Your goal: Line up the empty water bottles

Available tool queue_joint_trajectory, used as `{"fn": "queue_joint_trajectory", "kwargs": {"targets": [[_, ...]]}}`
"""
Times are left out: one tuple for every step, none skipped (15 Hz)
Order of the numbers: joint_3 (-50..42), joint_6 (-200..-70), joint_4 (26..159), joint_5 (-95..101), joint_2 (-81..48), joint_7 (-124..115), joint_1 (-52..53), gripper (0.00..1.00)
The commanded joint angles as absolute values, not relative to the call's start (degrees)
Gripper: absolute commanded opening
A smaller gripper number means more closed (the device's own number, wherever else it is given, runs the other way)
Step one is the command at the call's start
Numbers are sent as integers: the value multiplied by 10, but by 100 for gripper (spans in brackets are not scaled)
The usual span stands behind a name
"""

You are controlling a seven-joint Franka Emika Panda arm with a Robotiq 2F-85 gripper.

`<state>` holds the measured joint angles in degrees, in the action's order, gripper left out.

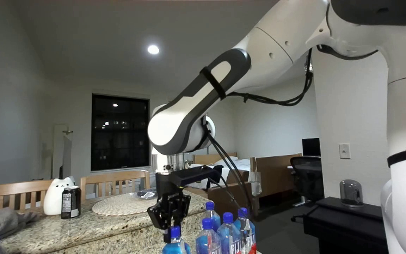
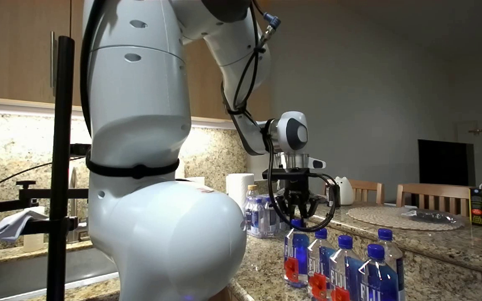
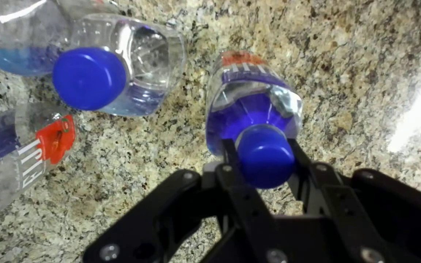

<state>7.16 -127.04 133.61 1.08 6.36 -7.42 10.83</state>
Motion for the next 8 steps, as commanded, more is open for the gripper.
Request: {"fn": "queue_joint_trajectory", "kwargs": {"targets": [[74, -1292, 1356, 14, 75, -41, 96, 10], [75, -1289, 1355, 13, 75, -39, 96, 10], [76, -1281, 1353, 16, 74, -41, 96, 10], [76, -1276, 1351, 17, 74, -43, 96, 10], [76, -1270, 1350, 14, 75, -44, 96, 10], [76, -1272, 1352, 14, 78, -51, 96, 10], [76, -1272, 1355, 13, 80, -57, 95, 10], [76, -1268, 1355, 12, 82, -61, 95, 10]]}}
